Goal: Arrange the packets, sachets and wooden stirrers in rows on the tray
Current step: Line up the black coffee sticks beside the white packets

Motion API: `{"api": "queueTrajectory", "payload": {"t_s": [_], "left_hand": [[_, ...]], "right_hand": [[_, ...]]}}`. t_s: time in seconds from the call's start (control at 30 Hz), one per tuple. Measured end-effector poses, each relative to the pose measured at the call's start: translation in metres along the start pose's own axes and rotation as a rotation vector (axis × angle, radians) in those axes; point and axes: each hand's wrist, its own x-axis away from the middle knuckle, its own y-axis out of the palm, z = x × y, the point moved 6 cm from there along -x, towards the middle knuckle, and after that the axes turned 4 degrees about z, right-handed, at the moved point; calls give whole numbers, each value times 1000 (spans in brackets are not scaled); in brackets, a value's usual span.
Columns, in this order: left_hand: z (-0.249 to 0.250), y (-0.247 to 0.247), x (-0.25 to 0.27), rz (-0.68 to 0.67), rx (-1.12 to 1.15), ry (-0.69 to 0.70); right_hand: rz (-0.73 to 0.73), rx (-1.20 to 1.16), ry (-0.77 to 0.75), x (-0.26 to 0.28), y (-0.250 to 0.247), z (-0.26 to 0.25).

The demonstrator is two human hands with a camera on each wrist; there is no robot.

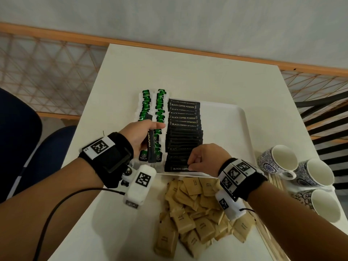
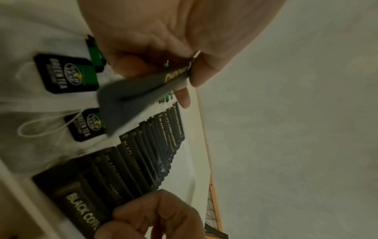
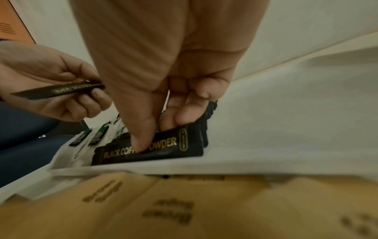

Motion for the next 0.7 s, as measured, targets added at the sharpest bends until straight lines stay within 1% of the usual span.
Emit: {"api": "queueTrajectory", "payload": {"t_s": [0.13, 0.27, 0.37, 0.43, 0.47, 0.5, 0.53, 0.63, 0.7], "left_hand": [[2, 2, 1, -80, -24, 62], [-2, 1, 4, -111, 30, 55], [-7, 5, 6, -126, 19, 42], [-9, 12, 8, -144, 14, 36], [-10, 16, 9, -153, 14, 35], [-11, 20, 10, -161, 19, 31], [-12, 24, 12, -169, 26, 25], [-19, 37, 16, -189, 43, -5], [-22, 42, 19, -191, 58, -50]], "right_hand": [[22, 26, -7, -1, 0, -1], [41, -26, -4, 1, -3, 0], [161, -209, -1, 5, -14, 4], [255, -397, 12, 8, -21, 7], [271, -485, 28, 10, -24, 6], [265, -540, 41, 12, -25, 5], [243, -543, 42, 14, -25, 2], [169, -429, 9, 17, -22, 1], [187, -433, 27, 19, -22, 8]]}}
